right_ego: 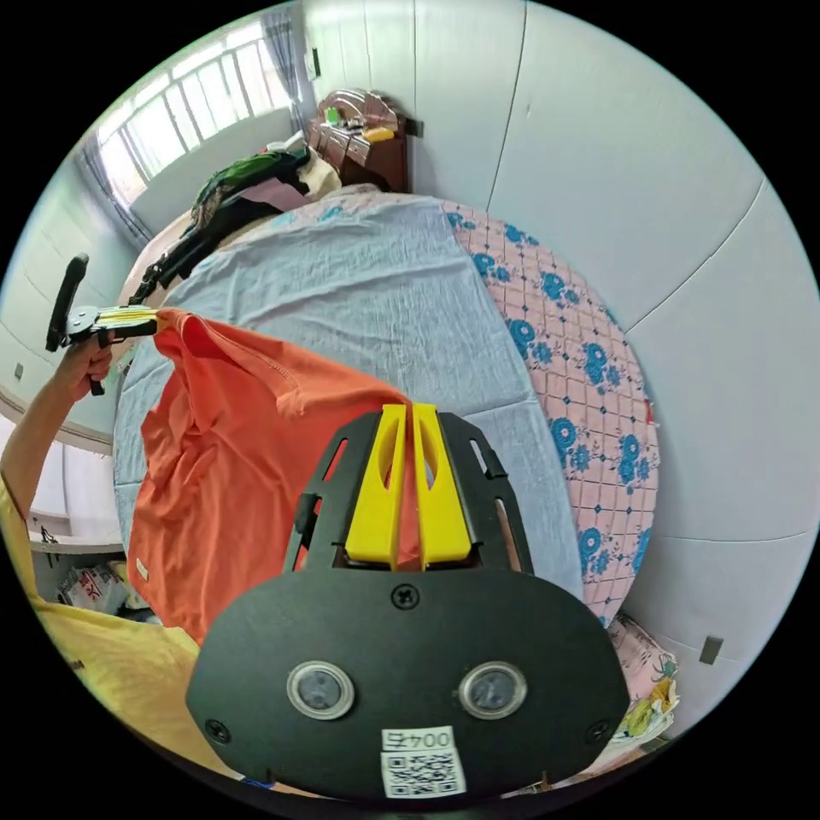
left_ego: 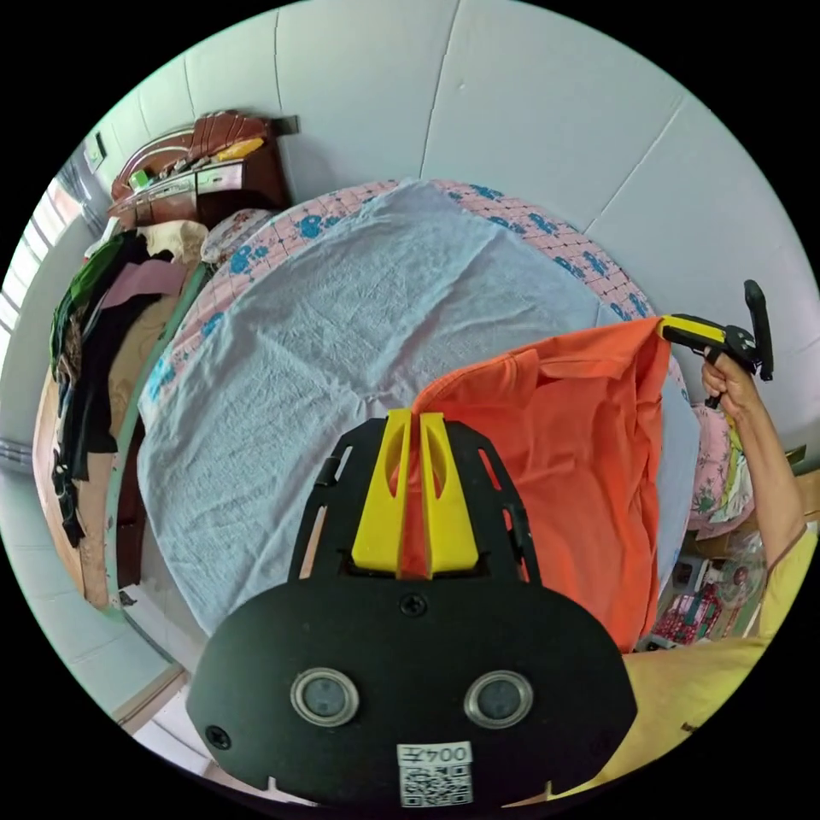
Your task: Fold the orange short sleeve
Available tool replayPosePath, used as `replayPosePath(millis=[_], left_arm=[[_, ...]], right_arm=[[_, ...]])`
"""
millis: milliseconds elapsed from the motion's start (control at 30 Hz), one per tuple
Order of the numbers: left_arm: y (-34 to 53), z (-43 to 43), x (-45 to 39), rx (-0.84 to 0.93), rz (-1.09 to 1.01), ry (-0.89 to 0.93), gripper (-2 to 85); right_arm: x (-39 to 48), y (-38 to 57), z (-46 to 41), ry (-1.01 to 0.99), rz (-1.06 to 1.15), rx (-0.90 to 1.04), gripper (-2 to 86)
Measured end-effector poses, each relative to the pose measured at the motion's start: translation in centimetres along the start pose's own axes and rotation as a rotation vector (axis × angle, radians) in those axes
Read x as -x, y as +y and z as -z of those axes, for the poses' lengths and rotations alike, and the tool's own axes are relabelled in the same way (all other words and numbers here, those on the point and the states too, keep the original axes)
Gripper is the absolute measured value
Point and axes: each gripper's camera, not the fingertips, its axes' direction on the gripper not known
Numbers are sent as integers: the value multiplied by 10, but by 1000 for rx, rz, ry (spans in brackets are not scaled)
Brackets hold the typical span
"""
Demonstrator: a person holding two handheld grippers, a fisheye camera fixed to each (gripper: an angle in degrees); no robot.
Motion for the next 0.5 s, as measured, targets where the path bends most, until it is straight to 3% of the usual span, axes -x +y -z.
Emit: replayPosePath(millis=[267,500], left_arm=[[-41,-88,38,127,95,-181,57],[-29,-53,102,29,142,-60,63]], right_arm=[[-104,23,-75,23,-201,82,67],[-193,119,-29,2,-316,-85,93]])
